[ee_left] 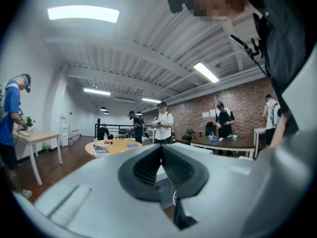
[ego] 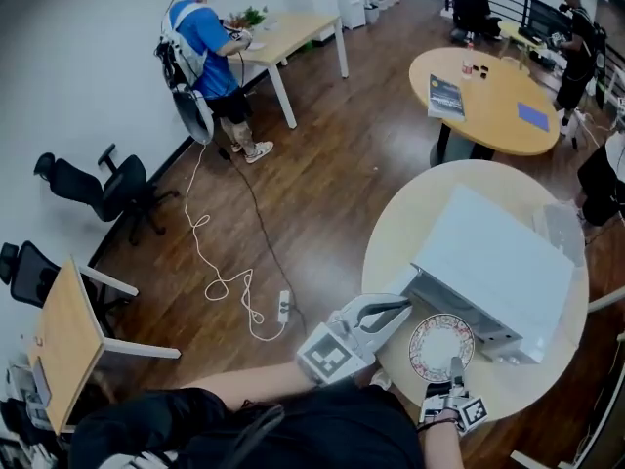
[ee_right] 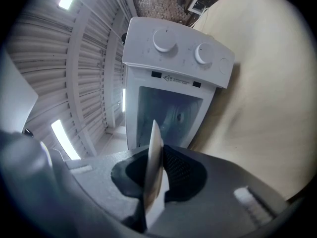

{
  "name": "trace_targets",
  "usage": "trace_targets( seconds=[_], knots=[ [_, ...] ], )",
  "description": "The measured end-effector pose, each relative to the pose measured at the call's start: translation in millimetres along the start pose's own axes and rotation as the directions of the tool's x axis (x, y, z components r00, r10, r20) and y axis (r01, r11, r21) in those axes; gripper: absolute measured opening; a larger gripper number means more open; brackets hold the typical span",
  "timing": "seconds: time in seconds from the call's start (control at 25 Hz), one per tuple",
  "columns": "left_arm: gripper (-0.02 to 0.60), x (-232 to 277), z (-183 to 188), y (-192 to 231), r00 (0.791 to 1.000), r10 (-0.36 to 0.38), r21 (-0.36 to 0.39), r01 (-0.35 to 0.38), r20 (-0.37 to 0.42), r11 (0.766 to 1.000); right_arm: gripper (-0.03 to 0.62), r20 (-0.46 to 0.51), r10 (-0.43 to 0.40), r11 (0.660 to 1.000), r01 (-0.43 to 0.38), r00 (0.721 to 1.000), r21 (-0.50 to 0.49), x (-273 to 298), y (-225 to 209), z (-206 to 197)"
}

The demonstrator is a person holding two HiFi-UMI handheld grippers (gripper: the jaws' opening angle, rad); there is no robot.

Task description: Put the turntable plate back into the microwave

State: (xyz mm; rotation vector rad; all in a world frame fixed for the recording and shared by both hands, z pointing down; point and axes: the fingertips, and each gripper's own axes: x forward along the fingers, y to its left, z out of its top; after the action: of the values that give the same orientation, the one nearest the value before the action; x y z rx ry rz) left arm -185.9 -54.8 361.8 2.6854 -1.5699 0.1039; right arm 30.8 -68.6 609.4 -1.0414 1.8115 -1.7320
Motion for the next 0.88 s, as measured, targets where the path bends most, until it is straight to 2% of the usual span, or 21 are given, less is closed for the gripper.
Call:
trace_targets(
  seconds=[0.52,0.76,0.84,0.88],
  knots=[
    [0.005,7,4,15,0.999,0.033,-0.002,-0.033,-0.005,0.999,0.034,0.01,0.008,1.0,-0.008,1.0,-0.009,23,3,13],
    [0.005,14,5,15,0.999,0.037,0.019,-0.037,0.001,0.999,0.034,0.015,0.012,1.0,-0.012,1.0,-0.001,31,4,20],
    [0.005,12,10,11,0.999,0.033,0.0,-0.033,0.039,0.999,0.034,0.022,0.026,0.999,-0.026,0.999,-0.042,26,-1,26],
    [0.005,9,16,9,0.996,0.035,-0.031,-0.032,0.08,0.999,0.034,0.02,0.066,0.994,-0.064,0.998,-0.088,24,-2,28]
  ],
)
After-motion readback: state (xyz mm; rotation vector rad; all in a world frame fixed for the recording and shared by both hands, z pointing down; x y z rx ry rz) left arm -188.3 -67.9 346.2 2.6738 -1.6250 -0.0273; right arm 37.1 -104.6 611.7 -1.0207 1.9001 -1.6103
